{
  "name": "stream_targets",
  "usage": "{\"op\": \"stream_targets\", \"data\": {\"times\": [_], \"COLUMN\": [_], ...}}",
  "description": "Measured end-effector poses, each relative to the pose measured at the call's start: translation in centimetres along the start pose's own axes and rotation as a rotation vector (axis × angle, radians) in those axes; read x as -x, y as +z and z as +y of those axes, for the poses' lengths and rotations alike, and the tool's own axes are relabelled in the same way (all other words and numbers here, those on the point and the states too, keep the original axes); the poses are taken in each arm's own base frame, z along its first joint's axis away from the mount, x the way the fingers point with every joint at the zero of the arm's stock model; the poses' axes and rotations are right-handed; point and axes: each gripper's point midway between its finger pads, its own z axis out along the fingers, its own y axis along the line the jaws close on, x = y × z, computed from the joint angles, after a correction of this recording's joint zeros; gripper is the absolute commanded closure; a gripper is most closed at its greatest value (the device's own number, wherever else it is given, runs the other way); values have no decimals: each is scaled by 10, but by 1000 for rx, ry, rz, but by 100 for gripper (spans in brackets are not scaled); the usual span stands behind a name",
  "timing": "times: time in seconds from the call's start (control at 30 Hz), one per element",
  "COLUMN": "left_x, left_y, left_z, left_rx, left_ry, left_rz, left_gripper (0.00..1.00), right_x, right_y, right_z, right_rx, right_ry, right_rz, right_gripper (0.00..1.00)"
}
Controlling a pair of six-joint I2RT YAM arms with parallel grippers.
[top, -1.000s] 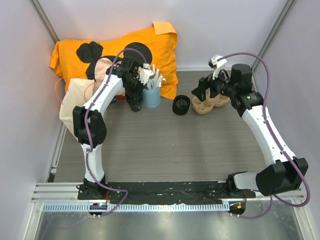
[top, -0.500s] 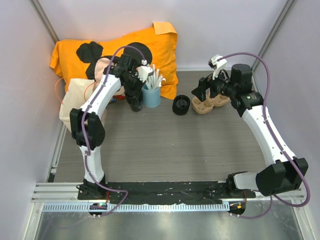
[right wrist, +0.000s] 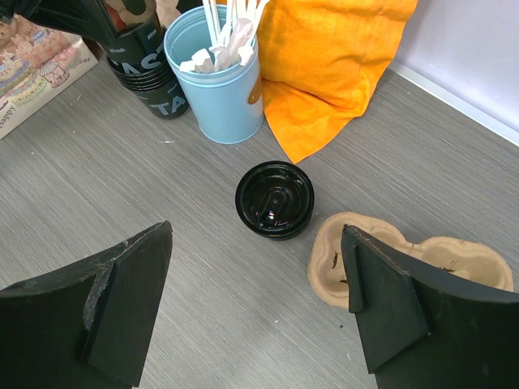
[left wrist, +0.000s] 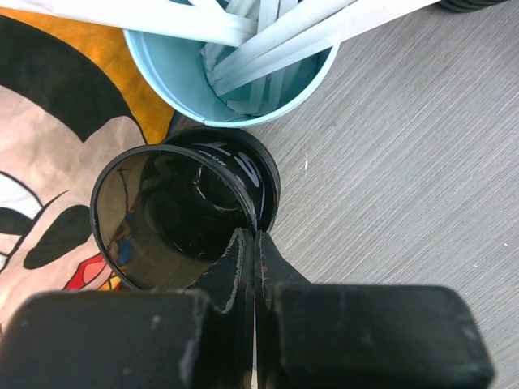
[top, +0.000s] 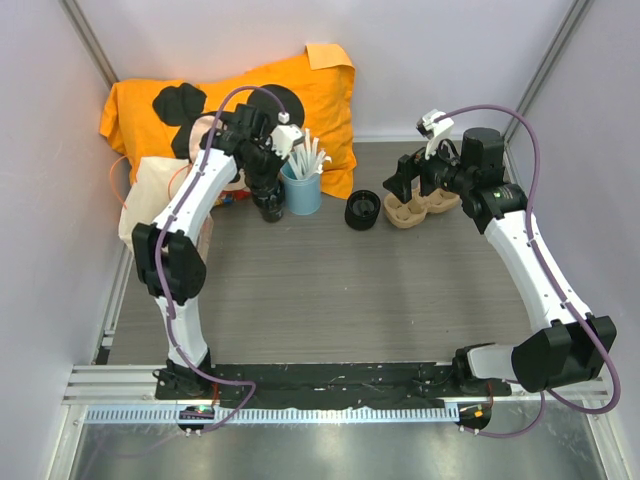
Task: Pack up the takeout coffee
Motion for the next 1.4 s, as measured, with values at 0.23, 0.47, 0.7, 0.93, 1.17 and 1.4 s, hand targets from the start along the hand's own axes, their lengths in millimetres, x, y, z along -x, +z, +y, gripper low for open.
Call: {"op": "stream_targets", "data": {"times": [0.23, 0.47, 0.7, 0.93, 1.17, 1.4], "left_x": [11, 15, 32, 71, 85, 66], "left_y": [-14, -21, -49, -107, -141, -144], "left_z": [4, 10, 15, 14, -26, -118], "left_rx": [35, 72, 116, 178, 145, -16], "left_ry": [6, 12, 26, 68, 166, 317], "left_rz": [-44, -54, -108, -246, -293, -264], "left_gripper": [100, 100, 100, 100, 100, 100], "right_x": [-2, -2, -2, -2, 3, 5], "right_y": [0, 0, 0, 0, -4, -7], "right_z": [0, 1, 1, 1, 1, -7], "right_rx": [1, 3, 3, 2, -9, -59], "right_ry": [1, 0, 0, -1, -11, -18], "right_rz": [1, 0, 0, -2, -16, -19], "right_gripper": [11, 11, 10, 11, 10, 10]}}
